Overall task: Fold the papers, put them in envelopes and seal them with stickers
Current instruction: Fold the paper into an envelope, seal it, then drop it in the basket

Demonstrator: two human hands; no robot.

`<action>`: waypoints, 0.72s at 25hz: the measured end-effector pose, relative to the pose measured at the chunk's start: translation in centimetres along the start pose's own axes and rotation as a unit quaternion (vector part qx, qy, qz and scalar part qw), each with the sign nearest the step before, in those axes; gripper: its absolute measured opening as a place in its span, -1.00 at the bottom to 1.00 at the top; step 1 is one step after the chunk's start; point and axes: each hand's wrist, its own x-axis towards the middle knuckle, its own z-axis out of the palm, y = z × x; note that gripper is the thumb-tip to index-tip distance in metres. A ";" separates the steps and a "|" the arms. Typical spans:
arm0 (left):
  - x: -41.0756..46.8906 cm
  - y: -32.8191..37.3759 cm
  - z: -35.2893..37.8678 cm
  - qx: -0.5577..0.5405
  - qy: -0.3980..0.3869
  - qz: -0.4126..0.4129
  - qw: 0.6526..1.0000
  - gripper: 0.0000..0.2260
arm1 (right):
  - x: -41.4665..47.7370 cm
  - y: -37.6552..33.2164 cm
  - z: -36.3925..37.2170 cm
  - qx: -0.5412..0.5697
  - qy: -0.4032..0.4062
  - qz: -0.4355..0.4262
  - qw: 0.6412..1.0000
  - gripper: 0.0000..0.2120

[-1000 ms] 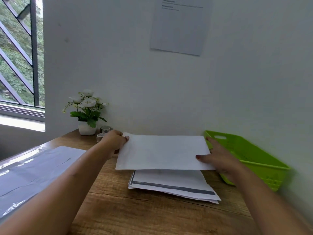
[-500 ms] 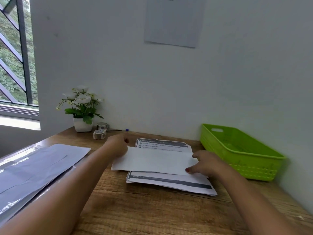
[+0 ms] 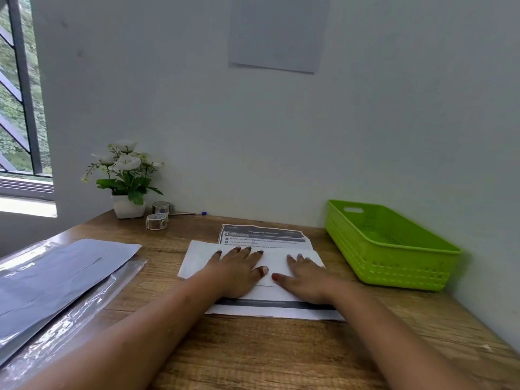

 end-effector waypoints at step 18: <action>1.6 -16.5 -4.2 -0.251 0.237 -0.347 0.872 -0.70 | 2.2 -10.5 -2.8 0.036 0.126 -0.111 0.985 -0.64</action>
